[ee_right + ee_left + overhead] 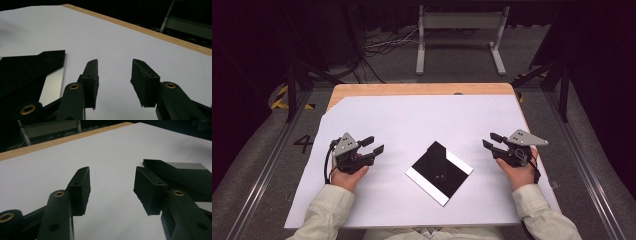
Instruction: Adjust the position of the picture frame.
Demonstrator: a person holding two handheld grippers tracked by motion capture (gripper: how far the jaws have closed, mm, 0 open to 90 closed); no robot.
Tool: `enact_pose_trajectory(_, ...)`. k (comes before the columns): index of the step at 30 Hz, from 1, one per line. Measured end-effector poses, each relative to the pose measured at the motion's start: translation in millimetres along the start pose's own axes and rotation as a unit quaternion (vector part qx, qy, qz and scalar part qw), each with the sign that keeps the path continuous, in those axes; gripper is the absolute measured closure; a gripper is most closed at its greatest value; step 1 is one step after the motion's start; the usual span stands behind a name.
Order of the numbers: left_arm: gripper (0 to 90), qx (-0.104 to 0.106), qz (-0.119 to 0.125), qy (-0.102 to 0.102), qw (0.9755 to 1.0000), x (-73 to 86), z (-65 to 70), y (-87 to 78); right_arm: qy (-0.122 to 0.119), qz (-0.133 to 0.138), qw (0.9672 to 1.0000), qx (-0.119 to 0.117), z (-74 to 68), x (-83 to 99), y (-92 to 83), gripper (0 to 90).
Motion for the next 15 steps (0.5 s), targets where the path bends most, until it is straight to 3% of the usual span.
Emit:
enact_pose_trajectory(6, 47.9, 0.0, -0.007, 0.008, 0.9999, -0.3, 3.4, 0.8, 0.001, -0.007, 0.9997, -0.025, -10.7, -4.3, 2.3, 56.8)
enact_pose_trajectory(15, 47.9, 0.002, -0.01, 0.008, 0.9999, 0.4, 4.3, 1.9, -0.035, -0.024, 0.9966, -0.071, -40.4, -12.4, 11.8, 56.0)
Point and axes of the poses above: each handheld gripper's, and its own axes: y roughly forward along the jaws, x roughly out of its underside, z roughly to its right, the point moved 5 cm from there along y, roughly forward along the jaws, and after that the axes turned 7 degrees about -x, right-handed, at the moved point
